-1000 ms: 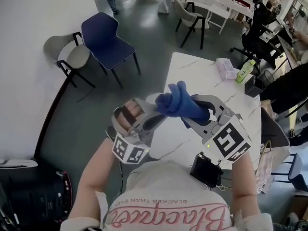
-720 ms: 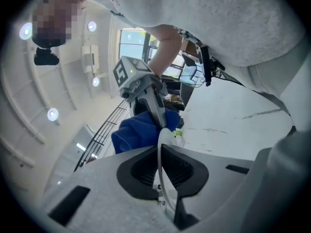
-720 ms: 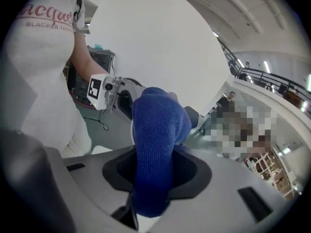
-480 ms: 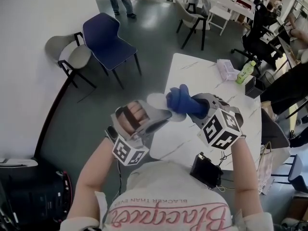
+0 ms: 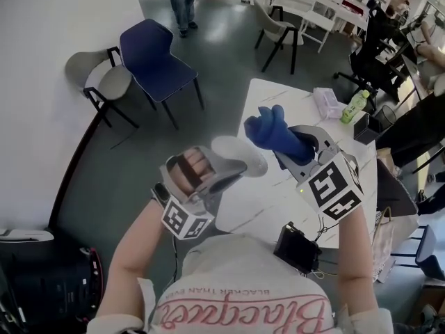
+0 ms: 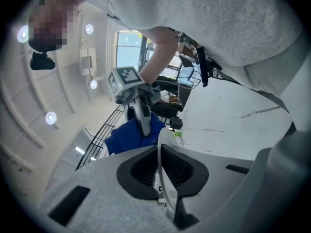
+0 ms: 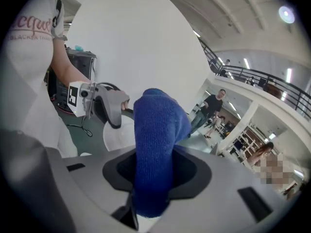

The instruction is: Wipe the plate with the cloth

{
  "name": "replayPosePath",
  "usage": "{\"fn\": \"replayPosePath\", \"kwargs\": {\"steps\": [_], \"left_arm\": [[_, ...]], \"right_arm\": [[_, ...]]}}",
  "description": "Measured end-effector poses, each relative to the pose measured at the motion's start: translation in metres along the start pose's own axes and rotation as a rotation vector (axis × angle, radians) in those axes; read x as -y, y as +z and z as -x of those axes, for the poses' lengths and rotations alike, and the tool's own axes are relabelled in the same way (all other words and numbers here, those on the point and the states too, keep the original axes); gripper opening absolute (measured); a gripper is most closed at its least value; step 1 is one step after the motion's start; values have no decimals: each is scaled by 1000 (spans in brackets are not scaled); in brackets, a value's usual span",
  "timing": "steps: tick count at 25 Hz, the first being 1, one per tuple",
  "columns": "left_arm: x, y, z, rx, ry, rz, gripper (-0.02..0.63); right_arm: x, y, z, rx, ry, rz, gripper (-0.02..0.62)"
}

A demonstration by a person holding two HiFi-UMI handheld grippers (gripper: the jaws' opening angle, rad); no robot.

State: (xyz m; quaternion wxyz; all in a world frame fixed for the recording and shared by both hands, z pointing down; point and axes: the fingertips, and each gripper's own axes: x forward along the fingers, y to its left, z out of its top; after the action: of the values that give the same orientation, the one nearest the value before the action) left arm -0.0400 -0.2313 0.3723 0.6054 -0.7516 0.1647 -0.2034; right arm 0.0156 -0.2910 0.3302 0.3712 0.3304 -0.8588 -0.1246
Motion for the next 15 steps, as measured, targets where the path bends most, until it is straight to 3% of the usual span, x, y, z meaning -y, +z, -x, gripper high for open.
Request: {"fn": "replayPosePath", "kwargs": {"steps": [11, 15], "left_arm": [[7, 14, -6, 45, -33, -56, 18], [12, 21, -7, 56, -55, -94, 17]], "right_arm": [[-37, 45, -7, 52, 206, -23, 132], [-51, 44, -23, 12, 272, 49, 132]]}}
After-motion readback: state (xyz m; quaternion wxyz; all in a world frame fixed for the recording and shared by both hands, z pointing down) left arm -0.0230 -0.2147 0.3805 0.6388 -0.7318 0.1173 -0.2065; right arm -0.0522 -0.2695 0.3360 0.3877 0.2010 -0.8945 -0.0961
